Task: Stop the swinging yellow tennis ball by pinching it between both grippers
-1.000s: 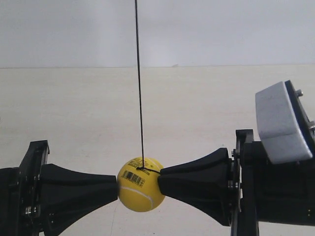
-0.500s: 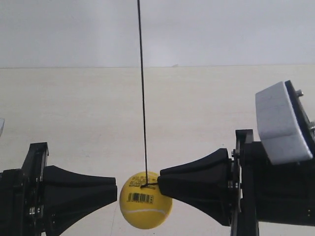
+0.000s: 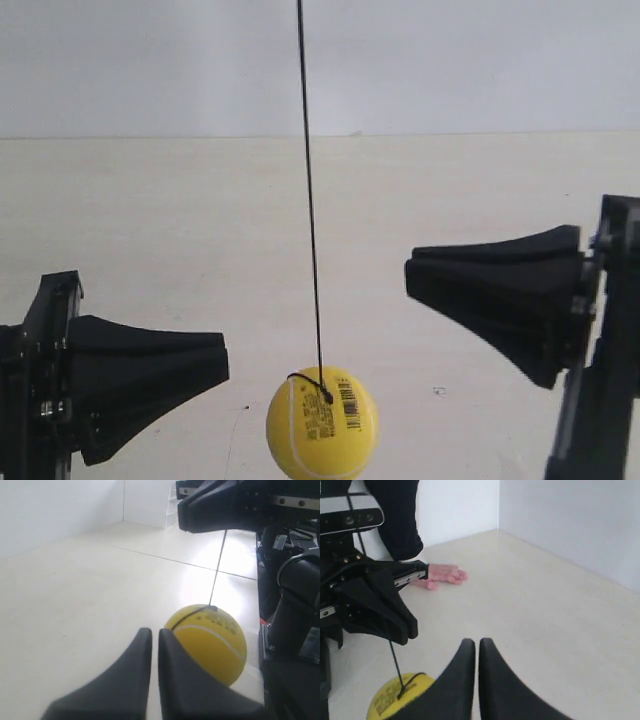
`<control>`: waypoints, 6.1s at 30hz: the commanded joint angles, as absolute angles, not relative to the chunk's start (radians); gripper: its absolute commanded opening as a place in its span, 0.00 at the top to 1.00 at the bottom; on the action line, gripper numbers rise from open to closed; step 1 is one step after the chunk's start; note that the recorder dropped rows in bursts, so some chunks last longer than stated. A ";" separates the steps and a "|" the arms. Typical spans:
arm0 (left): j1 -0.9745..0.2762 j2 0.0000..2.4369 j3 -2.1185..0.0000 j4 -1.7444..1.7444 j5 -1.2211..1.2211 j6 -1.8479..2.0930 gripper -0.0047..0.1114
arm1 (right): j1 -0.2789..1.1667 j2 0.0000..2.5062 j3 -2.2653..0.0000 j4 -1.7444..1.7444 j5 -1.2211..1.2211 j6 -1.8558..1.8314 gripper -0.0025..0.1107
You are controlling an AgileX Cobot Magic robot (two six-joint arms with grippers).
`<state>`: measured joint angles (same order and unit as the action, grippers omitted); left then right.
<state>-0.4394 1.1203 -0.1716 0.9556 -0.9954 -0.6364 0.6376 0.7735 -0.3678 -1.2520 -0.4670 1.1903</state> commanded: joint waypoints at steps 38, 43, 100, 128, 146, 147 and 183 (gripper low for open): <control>-0.440 0.000 -0.173 0.534 -0.283 -0.714 0.92 | 0.639 0.022 -0.372 -1.255 -0.127 1.275 0.98; -0.440 0.000 -0.173 0.534 -0.283 -0.714 0.92 | 0.639 0.022 -0.372 -1.255 -0.127 1.277 0.98; -0.021 0.000 0.000 0.018 0.044 0.039 0.92 | 0.639 0.022 -0.372 -1.265 -0.135 1.277 0.98; -0.021 0.000 0.000 0.023 0.307 0.099 0.92 | 0.639 0.022 -0.372 -1.265 -0.143 1.277 0.98; -0.021 0.000 0.000 0.023 0.307 0.099 0.92 | 0.639 0.022 -0.372 -1.263 -0.154 1.277 0.98; -0.021 0.000 0.000 0.023 0.307 0.099 0.92 | 0.639 0.022 -0.372 -1.263 -0.154 1.277 0.98; -0.021 0.000 0.000 0.023 0.306 0.099 0.92 | 0.078 0.000 0.000 0.081 -0.081 -0.063 0.98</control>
